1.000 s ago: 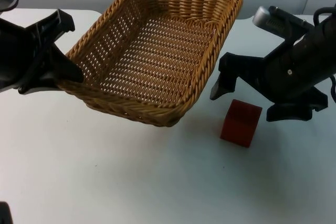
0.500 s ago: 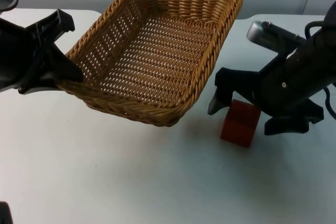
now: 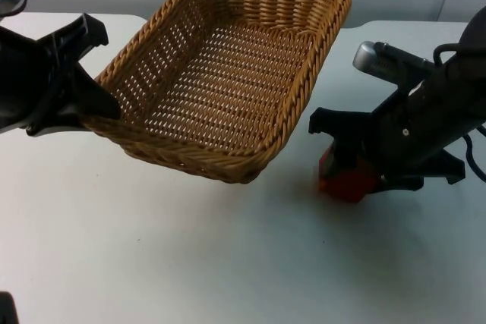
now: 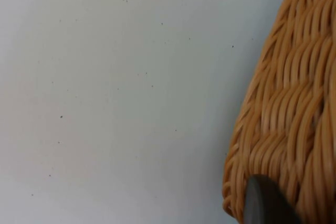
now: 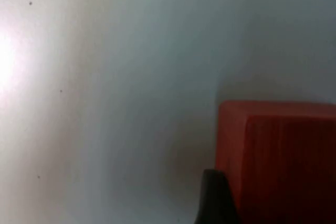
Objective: Pick up the basket with the left hand and place the cube into the basket with the right hand.
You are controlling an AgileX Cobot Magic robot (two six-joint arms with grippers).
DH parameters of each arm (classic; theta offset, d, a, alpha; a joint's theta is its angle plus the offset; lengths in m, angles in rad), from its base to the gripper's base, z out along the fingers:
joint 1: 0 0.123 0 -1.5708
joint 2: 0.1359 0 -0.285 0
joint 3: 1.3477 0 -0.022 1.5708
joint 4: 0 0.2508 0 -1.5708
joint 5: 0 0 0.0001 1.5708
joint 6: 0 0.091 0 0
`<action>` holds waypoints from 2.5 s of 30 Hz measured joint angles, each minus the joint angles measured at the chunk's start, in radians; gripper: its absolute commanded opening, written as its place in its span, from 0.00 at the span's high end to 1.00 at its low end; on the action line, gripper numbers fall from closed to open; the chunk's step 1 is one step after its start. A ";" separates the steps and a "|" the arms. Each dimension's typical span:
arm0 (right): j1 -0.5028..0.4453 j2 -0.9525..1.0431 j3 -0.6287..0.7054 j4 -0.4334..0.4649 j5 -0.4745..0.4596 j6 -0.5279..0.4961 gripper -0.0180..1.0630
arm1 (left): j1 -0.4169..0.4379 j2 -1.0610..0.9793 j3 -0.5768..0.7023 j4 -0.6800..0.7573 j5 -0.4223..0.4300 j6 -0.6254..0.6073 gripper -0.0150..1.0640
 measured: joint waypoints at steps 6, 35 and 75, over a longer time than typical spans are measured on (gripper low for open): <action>-0.018 -0.009 0.000 -0.009 -0.044 0.046 0.98 | 0.000 0.000 0.000 0.000 0.000 0.000 0.99; -0.077 -0.441 -0.036 -0.324 -0.171 -0.093 0.98 | 0.000 0.000 0.000 0.000 0.000 0.000 0.99; 0.177 -0.048 -0.575 -0.483 0.328 -0.169 0.06 | 0.000 0.000 0.000 0.004 -0.002 0.000 0.99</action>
